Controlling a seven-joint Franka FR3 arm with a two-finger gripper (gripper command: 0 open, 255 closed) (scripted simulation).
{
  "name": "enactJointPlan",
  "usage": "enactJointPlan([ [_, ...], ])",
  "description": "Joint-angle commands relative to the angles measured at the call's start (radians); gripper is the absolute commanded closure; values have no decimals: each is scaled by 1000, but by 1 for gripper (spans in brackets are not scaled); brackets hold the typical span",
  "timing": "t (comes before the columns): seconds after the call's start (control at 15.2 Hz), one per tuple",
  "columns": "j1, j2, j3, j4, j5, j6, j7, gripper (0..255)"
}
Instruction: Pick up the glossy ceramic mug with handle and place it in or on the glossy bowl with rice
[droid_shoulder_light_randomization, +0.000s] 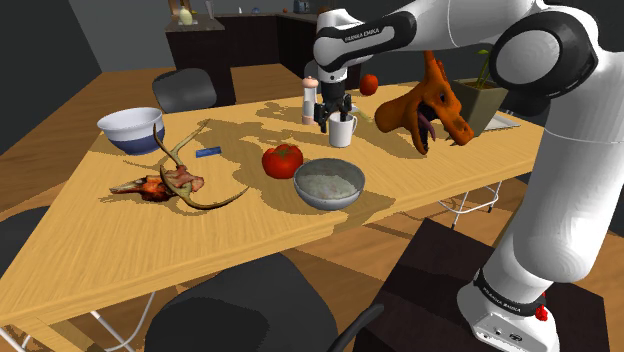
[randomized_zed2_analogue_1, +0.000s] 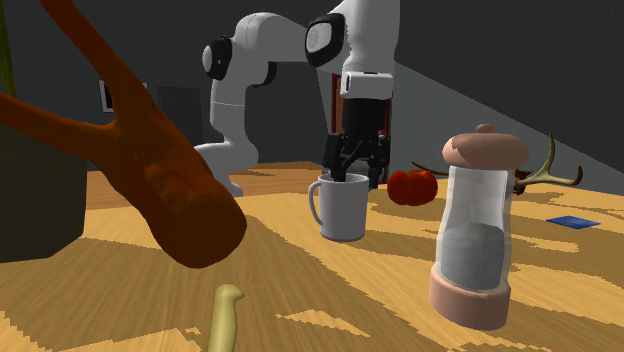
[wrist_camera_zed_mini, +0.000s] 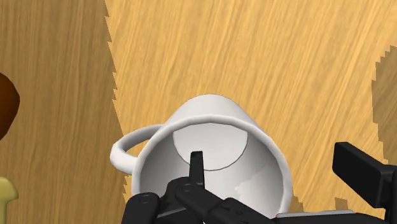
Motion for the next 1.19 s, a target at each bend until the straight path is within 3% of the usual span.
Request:
enactJointPlan([
  [0.0, 0, 0, 0, 0, 0, 0, 0, 0],
  [0.07, 0, 0, 0, 0, 0, 0, 0, 0],
  [0.13, 0, 0, 0, 0, 0, 0, 0, 255],
  [0.73, 0, 0, 0, 0, 0, 0, 0, 255],
  [1.12, 0, -4, 0, 75, 0, -79, -2, 255],
])
